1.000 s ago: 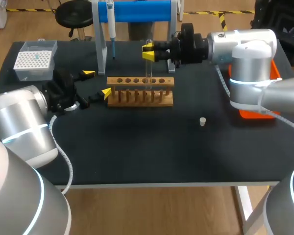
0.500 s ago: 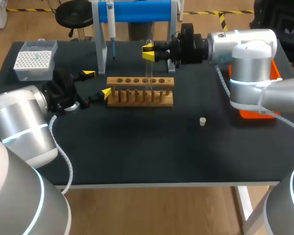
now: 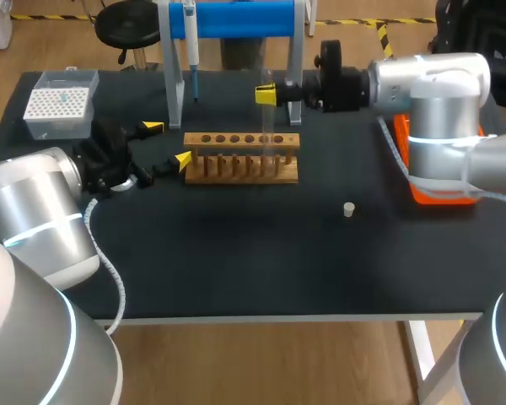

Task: Invert the test tube, pick up the pipette, mount the tip to pipette, aspirate from beaker and dispense into the tube, eject the tip, return the pipette, and cap with the stopper.

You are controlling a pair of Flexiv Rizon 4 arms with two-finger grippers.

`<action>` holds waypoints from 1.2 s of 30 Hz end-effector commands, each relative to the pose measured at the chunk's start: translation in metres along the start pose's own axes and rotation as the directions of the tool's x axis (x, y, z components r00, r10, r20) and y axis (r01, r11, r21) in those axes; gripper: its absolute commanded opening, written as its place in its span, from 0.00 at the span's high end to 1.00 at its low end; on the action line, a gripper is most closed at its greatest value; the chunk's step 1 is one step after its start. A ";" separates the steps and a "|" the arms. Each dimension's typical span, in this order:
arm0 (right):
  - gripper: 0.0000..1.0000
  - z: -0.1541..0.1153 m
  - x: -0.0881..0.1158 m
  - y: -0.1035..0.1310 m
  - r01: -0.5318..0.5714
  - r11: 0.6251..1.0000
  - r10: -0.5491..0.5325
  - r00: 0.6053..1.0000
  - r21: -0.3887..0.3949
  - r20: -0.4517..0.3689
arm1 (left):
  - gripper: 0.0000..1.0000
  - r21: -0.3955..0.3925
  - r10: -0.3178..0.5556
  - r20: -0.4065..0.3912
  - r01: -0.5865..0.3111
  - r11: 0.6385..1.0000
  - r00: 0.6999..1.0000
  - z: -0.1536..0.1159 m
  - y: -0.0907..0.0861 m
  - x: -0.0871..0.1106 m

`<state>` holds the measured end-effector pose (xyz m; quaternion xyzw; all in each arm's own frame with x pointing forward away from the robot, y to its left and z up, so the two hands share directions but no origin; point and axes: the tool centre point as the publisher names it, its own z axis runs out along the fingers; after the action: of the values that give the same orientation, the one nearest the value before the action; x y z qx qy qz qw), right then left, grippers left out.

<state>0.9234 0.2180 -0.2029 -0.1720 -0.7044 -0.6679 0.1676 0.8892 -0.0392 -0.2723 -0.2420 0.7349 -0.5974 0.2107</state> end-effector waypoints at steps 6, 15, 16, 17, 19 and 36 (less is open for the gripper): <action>1.00 -0.002 -0.007 -0.003 -0.517 0.852 0.522 0.851 0.078 -0.054 | 0.00 0.001 0.001 0.009 -0.001 1.000 1.000 0.001 0.000 0.002; 1.00 -0.004 -0.010 -0.010 -0.743 0.659 0.750 0.661 0.117 -0.027 | 0.00 0.001 0.001 0.009 -0.001 1.000 1.000 0.001 0.000 0.002; 1.00 -0.004 -0.010 -0.010 -0.758 0.642 0.765 0.644 0.117 -0.025 | 0.00 0.001 0.001 0.009 -0.001 1.000 1.000 0.001 0.000 0.002; 1.00 -0.004 -0.010 -0.010 -0.766 0.630 0.774 0.633 0.127 -0.020 | 0.00 0.001 0.001 0.009 -0.001 1.000 1.000 0.001 0.000 0.002; 1.00 -0.003 -0.010 -0.011 -0.787 0.602 0.794 0.607 0.135 -0.003 | 0.00 0.001 0.001 0.009 -0.001 1.000 1.000 0.001 0.000 0.002; 1.00 -0.004 -0.007 -0.016 -0.848 0.509 0.859 0.512 0.146 -0.020 | 0.00 0.001 0.001 0.009 -0.001 1.000 1.000 0.001 0.000 0.002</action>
<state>0.9213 0.2142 -0.2183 -0.4562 -0.5576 -0.4615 0.5177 0.8892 -0.0392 -0.2723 -0.2420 0.7349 -0.5974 0.2107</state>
